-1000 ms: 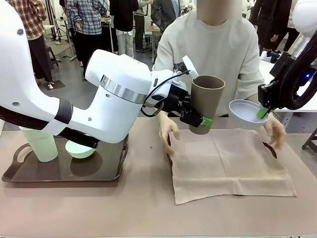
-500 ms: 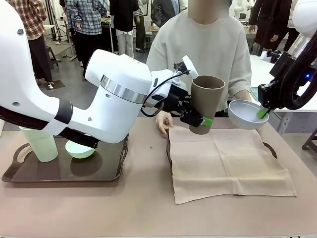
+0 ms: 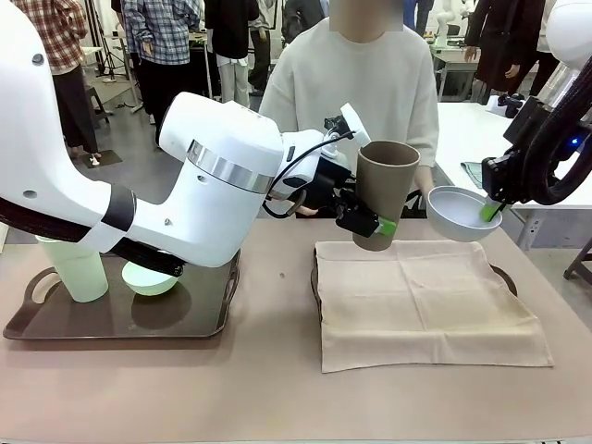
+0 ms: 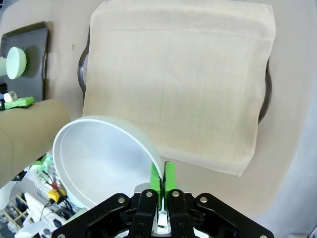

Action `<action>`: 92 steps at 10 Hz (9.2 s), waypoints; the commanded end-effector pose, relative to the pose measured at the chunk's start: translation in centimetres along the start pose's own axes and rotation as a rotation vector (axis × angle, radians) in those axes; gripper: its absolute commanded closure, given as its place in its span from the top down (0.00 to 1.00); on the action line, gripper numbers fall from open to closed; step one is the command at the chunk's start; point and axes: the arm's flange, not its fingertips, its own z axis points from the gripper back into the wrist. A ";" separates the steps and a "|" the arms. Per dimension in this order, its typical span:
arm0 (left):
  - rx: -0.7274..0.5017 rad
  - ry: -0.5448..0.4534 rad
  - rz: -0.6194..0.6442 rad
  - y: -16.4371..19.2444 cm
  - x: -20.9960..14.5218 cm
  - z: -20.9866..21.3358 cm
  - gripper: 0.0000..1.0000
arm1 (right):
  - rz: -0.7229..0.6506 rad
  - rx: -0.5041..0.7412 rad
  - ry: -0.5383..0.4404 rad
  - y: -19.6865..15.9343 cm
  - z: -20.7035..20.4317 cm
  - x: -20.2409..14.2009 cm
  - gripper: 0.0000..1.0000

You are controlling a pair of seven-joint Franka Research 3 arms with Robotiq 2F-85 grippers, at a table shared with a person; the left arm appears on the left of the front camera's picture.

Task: Set up a tray with a mat and arrange the tableware.
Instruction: Place the Picnic Bowl and Reusable plastic cup back onto the Handle tray in front of the human's position, then pick up the Picnic Bowl and Reusable plastic cup from the Handle tray in front of the human's position and hold them in the air.

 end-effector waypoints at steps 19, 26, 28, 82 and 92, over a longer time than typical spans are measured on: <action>-0.065 -0.043 -0.006 2.1 -9.0 -7.4 0.82 | -0.035 -0.072 0.130 -7.7 -11.0 3.1 0.04; -0.112 -0.049 -0.002 3.5 -12.0 -10.6 0.82 | -0.035 -0.041 0.130 -9.8 -15.0 5.1 0.04; -0.089 -0.033 -0.043 4.0 -12.5 -11.2 0.82 | -0.019 -0.042 0.125 -9.6 -15.8 5.4 0.04; 0.287 1.031 0.759 -0.7 -3.7 20.1 1.00 | 0.082 -0.127 0.107 -6.0 -5.8 -0.1 1.00; 0.321 0.290 1.266 -2.6 -15.7 48.1 1.00 | -0.112 0.495 0.046 -19.0 1.5 -5.2 1.00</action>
